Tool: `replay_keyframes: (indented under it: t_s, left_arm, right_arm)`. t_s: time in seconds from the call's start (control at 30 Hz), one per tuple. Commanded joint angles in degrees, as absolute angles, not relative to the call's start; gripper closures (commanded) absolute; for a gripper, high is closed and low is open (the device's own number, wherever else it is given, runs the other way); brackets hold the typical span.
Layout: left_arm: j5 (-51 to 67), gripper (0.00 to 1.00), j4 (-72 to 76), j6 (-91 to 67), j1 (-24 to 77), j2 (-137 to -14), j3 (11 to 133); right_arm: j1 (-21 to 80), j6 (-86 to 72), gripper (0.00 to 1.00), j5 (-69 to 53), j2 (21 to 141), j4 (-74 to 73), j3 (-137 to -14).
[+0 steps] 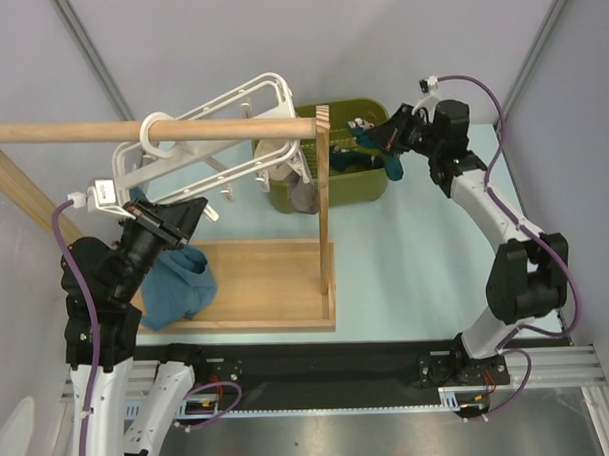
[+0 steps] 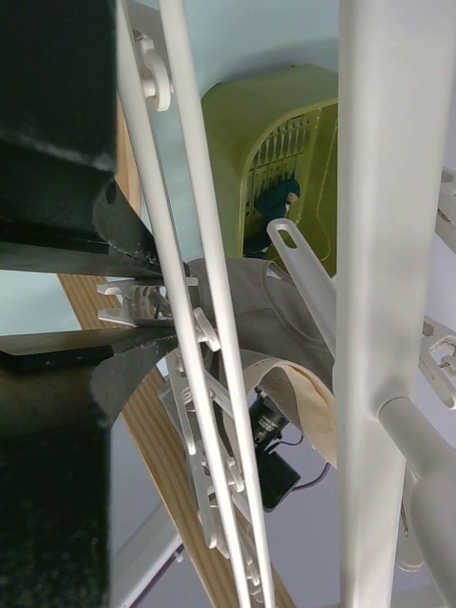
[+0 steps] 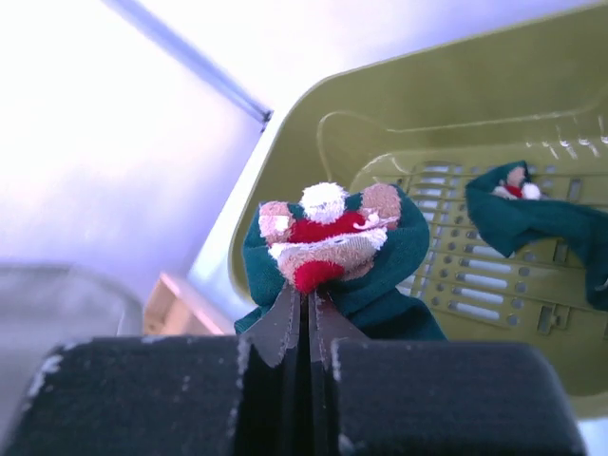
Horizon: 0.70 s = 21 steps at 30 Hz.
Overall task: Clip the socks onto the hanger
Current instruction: Pick up the sock from the bin, then clamp the sock onto the hanger.
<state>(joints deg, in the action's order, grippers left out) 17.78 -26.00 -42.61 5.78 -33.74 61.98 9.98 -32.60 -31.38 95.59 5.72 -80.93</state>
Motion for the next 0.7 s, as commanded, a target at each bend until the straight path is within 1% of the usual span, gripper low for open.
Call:
replay_keyframes:
  t_s: [0.0, 0.07, 0.1, 0.13, 0.23, 0.27, 0.33, 0.37, 0.5, 0.57, 0.67]
  left_arm:
    - [21.88, 1.00, -36.39, -42.63, 6.50, -35.24, 60.03]
    - [21.88, 1.00, -36.65, -42.37, 6.50, -35.59, 60.64]
    - [21.97, 1.00, -36.74, -42.28, 6.50, -35.77, 60.91]
    - [21.80, 1.00, -36.74, -42.01, 6.50, -35.86, 61.17]
    - [21.88, 1.00, -37.00, -41.66, 6.50, -36.47, 62.22]
    - [21.88, 1.00, -37.09, -41.66, 6.50, -36.65, 62.40]
    - [22.24, 1.00, -36.83, -41.92, 6.50, -37.09, 62.32]
    - [22.32, 1.00, -36.57, -42.18, 6.50, -37.09, 61.97]
    - [23.12, 1.00, -36.12, -42.80, 6.50, -37.00, 60.73]
    - [23.20, 1.00, -36.12, -42.80, 6.50, -37.35, 60.64]
    - [23.29, 1.00, -35.51, -43.06, 6.50, -37.79, 60.82]
  right_arm:
    - [11.51, -24.74, 1.00, -35.78, 88.44, 9.33, -74.83]
    - [13.18, -19.98, 1.00, -31.75, 82.46, 6.79, -71.99]
    - [13.79, -16.56, 1.00, -29.38, 80.35, 2.24, -70.16]
    - [14.41, -15.22, 1.00, -27.01, 76.68, 1.24, -68.74]
    - [15.20, -11.52, 1.00, -24.02, 69.63, -2.35, -62.24]
    - [15.81, -10.56, 1.00, -23.65, 64.65, -3.07, -60.57]
    - [16.61, -7.40, 1.00, -21.64, 60.05, -7.02, -56.89]
    - [17.48, -6.16, 1.00, -20.84, 55.77, -8.25, -55.65]
    - [20.12, -1.94, 1.00, -22.49, 43.18, -12.83, -48.36]
    - [21.96, -0.54, 1.00, -27.14, 37.39, -15.36, -45.36]
    - [28.02, -0.61, 1.00, -28.56, 34.37, -20.72, -45.70]
